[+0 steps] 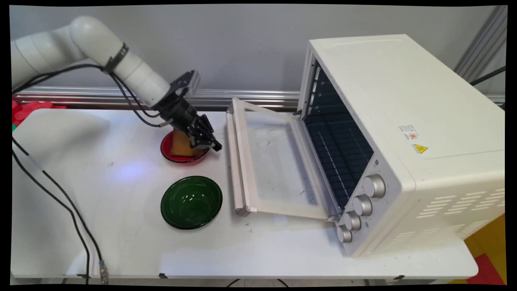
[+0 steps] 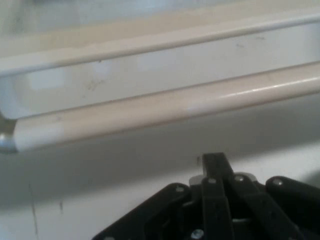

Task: Close the oven

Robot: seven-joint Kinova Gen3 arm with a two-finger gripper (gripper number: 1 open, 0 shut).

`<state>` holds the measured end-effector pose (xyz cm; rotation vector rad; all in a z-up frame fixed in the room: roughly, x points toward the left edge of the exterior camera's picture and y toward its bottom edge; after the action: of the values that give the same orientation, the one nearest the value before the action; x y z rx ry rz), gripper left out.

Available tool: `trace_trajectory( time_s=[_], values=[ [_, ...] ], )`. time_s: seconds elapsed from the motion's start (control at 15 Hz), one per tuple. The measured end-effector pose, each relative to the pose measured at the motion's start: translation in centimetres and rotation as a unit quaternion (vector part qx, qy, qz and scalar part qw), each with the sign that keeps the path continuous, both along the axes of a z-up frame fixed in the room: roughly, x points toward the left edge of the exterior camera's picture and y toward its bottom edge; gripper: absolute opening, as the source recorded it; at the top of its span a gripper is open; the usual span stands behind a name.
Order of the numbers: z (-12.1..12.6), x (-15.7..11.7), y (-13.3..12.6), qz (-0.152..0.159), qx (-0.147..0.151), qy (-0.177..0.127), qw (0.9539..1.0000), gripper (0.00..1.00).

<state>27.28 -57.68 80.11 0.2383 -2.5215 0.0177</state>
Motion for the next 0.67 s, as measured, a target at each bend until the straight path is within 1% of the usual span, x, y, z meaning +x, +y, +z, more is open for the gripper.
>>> trace_trajectory(
  time_s=[0.07,0.27,0.33,0.47,0.67],
  values=[
    [-0.7,-0.6,0.1,0.004,-0.002,0.006,1.0,0.0],
    [-1.5,-1.6,0.2,0.012,-0.006,0.02,0.9997,0.0],
    [-1.6,-2.4,0.3,0.018,-0.012,0.036,0.9991,0.0],
    [-1.3,-3.0,0.8,0.025,-0.017,0.06,0.9978,0.0],
    [-0.4,-3.7,1.0,0.024,-0.023,0.079,0.9963,0.0]
  ],
)
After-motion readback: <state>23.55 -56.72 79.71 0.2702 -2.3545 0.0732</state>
